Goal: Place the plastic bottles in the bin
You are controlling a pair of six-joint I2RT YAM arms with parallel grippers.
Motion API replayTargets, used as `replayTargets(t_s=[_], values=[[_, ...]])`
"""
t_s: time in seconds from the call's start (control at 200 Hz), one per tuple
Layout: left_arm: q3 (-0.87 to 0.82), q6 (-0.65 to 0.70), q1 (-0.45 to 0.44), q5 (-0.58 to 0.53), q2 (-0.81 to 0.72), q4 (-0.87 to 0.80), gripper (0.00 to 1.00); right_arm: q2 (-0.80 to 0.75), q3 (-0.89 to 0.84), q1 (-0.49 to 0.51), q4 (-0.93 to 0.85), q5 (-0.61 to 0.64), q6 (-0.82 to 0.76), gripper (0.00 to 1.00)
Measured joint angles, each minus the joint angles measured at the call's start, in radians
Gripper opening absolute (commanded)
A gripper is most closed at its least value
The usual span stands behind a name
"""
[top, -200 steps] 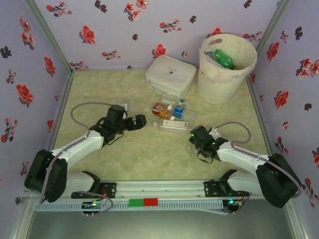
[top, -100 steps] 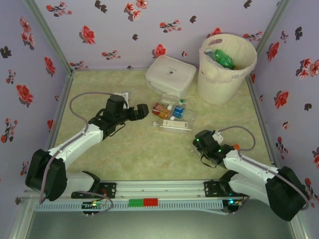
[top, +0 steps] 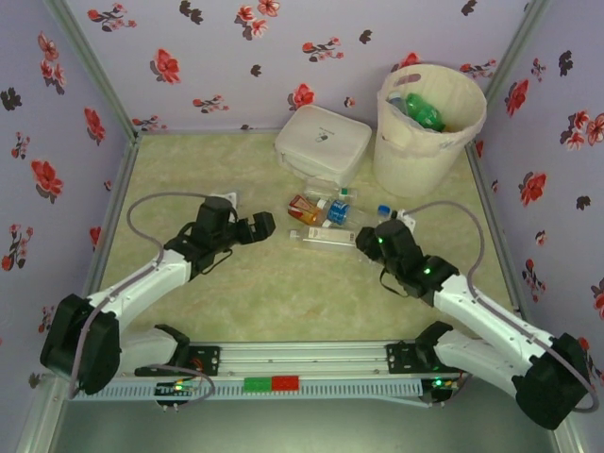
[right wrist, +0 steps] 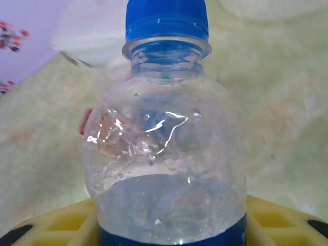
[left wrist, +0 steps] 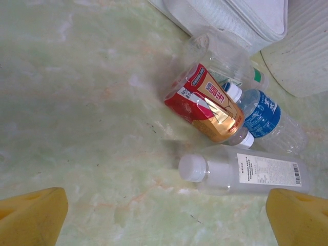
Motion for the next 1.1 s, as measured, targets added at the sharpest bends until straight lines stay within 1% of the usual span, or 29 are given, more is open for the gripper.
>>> replayTargets(t_s=[0.12,0.215,0.385,0.53,0.64,0.745,0.85,0.985,1.1], values=[[-0.01,-0.007,0.0,-0.013,-0.027,-0.001,1.0,0.025,0.119,-0.043,-0.005,-0.014,-0.103,0.34],[-0.022,-0.014,0.0,-0.023,-0.037,0.004,1.0,0.058,0.212,-0.1,-0.006,-0.045,-0.18,0.34],[-0.042,-0.031,0.0,-0.03,-0.038,0.007,1.0,0.181,0.418,-0.271,0.008,-0.13,-0.279,0.34],[-0.043,-0.033,0.0,-0.031,-0.04,0.006,1.0,0.326,0.628,-0.426,0.037,-0.201,-0.304,0.35],[-0.051,-0.033,0.0,-0.031,-0.059,0.007,1.0,0.448,0.795,-0.509,0.071,-0.234,-0.305,0.36],[-0.071,-0.034,0.0,-0.038,-0.082,0.006,1.0,0.555,0.912,-0.56,0.094,-0.243,-0.299,0.36],[-0.088,-0.034,0.004,-0.043,-0.1,-0.001,1.0,0.658,0.998,-0.589,0.108,-0.242,-0.298,0.37],[-0.097,-0.034,0.014,-0.06,-0.138,-0.015,1.0,0.772,1.075,-0.61,0.1,-0.235,-0.3,0.37],[-0.106,-0.034,0.026,-0.08,-0.192,-0.037,1.0,0.844,1.119,-0.619,0.08,-0.234,-0.302,0.39]])
